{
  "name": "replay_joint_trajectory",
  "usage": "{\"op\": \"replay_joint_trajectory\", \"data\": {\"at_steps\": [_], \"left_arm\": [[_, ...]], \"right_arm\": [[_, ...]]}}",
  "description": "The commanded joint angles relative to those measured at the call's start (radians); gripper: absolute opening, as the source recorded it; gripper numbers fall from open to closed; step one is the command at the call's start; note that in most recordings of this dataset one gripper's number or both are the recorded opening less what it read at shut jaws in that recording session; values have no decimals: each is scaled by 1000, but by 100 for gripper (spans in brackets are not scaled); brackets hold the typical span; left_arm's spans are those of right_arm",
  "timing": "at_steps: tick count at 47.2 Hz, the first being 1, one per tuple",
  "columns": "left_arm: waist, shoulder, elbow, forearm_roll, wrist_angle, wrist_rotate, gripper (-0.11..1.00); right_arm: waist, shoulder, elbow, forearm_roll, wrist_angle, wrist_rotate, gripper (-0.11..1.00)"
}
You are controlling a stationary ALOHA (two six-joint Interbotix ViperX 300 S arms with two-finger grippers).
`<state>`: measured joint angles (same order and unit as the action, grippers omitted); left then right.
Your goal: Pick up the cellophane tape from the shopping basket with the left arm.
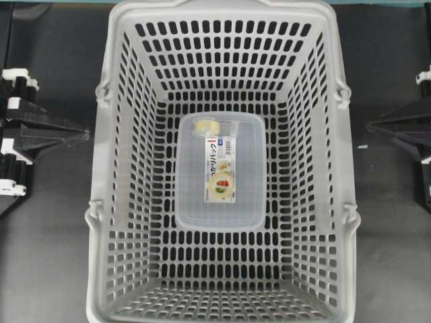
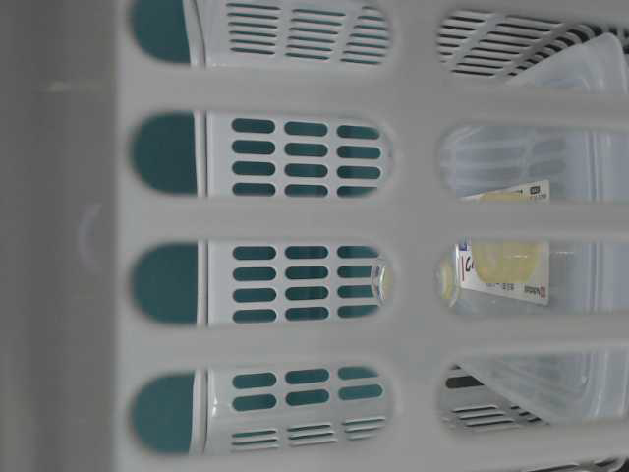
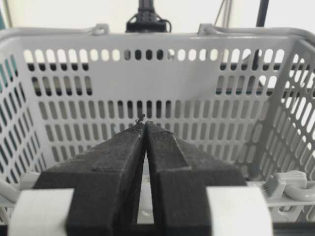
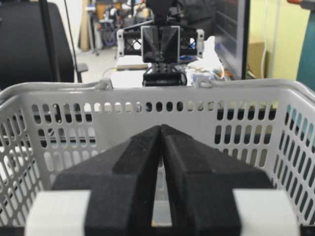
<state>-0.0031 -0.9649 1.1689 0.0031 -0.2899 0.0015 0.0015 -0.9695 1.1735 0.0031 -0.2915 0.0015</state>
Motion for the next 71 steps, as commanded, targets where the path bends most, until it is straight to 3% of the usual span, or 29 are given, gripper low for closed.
{"op": "replay_joint_trajectory", "data": {"at_steps": [1,4,7,22,37,41,50,54,65,67,71], "left_arm": [[-2,18,-81,41,69,-11,6],[0,34,-132,41,144,-11,1],[-2,55,-190,41,225,-12,0],[-5,272,-525,41,655,-5,0],[-14,565,-796,41,896,5,0],[-14,635,-856,43,950,5,0],[-12,741,-954,43,1028,9,0],[-12,779,-976,41,1049,9,0],[-12,865,-1023,41,1086,-3,2],[-11,887,-1035,41,1111,-3,9],[-12,922,-1058,43,1150,-9,32]], "right_arm": [[-8,12,-12,5,-5,8,1],[-11,9,-14,5,18,9,6],[-11,5,-18,5,54,9,0],[-8,-15,-69,6,199,46,0],[-8,-41,-71,6,218,37,2],[-8,-48,-74,6,232,34,15],[-6,-55,-75,6,336,8,65],[-6,-58,-75,6,374,-2,79],[-6,-84,-77,6,387,0,77],[-6,-89,-77,6,391,0,77],[-6,-97,-77,6,393,-2,77]]}}
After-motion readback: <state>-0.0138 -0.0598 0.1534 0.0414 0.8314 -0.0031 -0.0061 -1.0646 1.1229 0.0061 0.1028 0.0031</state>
